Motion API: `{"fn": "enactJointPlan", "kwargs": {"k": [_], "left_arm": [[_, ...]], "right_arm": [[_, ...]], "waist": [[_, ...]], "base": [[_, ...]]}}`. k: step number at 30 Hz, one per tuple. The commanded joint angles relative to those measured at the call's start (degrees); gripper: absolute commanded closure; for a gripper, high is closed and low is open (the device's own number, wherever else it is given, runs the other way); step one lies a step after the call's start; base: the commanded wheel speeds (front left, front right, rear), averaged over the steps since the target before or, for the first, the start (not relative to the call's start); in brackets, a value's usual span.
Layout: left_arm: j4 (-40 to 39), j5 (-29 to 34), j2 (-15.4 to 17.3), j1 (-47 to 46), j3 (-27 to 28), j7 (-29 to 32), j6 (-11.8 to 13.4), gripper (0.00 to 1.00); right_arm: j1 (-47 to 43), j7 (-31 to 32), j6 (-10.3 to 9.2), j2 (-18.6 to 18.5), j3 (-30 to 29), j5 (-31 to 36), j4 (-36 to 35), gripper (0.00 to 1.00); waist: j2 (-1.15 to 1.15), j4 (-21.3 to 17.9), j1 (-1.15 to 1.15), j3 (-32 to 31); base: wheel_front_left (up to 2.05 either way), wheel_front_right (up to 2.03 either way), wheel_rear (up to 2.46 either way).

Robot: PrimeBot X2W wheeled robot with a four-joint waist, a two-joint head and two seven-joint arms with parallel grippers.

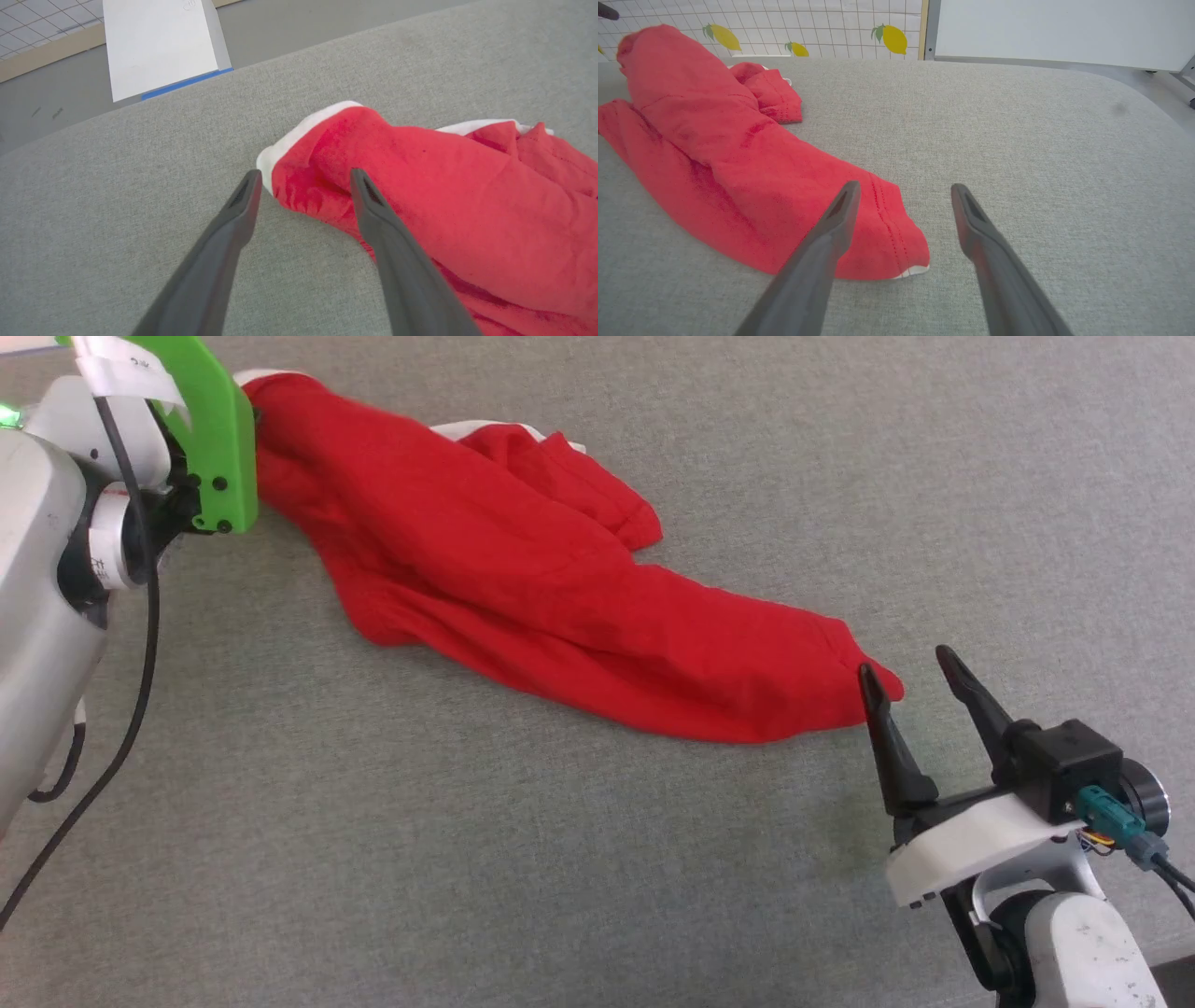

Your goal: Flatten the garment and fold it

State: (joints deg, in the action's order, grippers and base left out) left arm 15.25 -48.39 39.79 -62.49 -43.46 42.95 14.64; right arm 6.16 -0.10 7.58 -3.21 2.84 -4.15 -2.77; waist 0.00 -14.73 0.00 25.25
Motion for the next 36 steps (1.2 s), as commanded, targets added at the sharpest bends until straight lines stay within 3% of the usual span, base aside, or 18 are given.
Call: {"fn": "enactJointPlan", "kwargs": {"k": [1, 6, 15, 18, 27, 36], "left_arm": [[0.7, 0.4, -0.2, 0.0, 0.1, -1.3, -0.2, 0.00], [1.6, 0.7, -2.1, 1.0, 1.0, -7.0, -0.3, 0.00], [-2.7, 2.9, -3.3, 5.1, 4.1, -25.8, -2.4, 0.00], [-5.6, 3.5, -3.2, 9.2, 5.2, -33.0, -2.0, 0.00], [-14.8, 8.3, -1.4, 28.6, 4.5, -48.7, 6.0, 0.00], [-19.6, 11.1, -2.8, 41.6, 1.8, -56.0, 11.1, 0.00]], "right_arm": [[1.2, -0.5, -0.09, 0.2, -0.2, -0.5, 0.0, 0.00], [1.7, -0.1, -0.09, 0.3, -0.7, -0.5, -0.4, 0.00], [0.8, 2.7, -0.09, -1.1, -2.3, -0.6, -1.5, 0.00], [0.0, 3.7, -0.09, -2.0, -2.9, -1.0, -2.0, 0.00], [-2.6, 7.3, -0.09, -4.6, -3.4, -2.5, -3.8, 0.00], [-3.4, 10.2, -0.09, -6.9, -3.8, -4.0, -5.4, 0.00]], "waist": [[0.00, -0.2, 0.00, 0.5], [0.00, 2.0, 0.00, -0.9], [0.00, 7.2, 0.00, -6.0], [0.00, 9.1, 0.00, -7.8], [0.00, 14.6, 0.00, -11.3], [0.00, 19.1, 0.00, -12.3]], "base": [[0.00, 0.00, 0.00], [0.00, 0.00, 0.00], [0.00, 0.00, 0.00], [0.00, 0.00, 0.00], [0.00, 0.00, 0.00], [0.00, 0.00, 0.00]]}}
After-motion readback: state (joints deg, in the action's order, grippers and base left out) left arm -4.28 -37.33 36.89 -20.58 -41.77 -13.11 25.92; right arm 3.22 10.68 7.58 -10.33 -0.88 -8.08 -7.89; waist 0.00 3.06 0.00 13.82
